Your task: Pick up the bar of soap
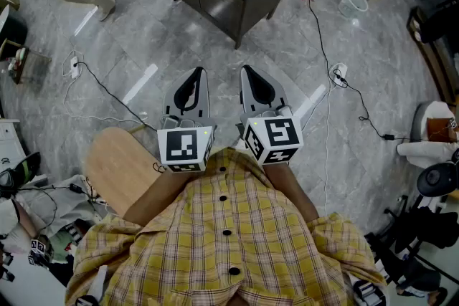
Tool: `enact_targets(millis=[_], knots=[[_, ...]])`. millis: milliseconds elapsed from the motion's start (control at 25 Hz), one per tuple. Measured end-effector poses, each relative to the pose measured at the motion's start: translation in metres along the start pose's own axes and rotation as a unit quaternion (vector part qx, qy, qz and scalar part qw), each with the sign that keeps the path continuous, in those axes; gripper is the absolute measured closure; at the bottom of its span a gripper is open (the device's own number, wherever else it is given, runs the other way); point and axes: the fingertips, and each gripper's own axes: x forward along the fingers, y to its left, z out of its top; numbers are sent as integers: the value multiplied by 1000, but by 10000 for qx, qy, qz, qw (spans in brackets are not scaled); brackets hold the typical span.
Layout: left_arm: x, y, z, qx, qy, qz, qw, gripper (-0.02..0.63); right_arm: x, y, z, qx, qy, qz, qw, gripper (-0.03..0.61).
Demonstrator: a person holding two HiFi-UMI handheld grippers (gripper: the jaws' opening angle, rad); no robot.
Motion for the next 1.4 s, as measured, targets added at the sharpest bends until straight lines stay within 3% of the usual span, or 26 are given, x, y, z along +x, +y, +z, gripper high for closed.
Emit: enact_targets(millis=[440,840,1160,1400], knots=[[3,-36,-5,17,64,142,9999,603,-24,-29,-3,145,37,246,9996,560],[14,-95,-9,158,193,452,9987,603,-57,-80,-3,244,-51,462,9986,560],[34,-89,-6,165,214,740,9969,603,-32,-94,1,281,-10,759,9967,560],[77,-67,-7,48,187,625,9979,603,10,-112,7,173,41,594,9981,560]])
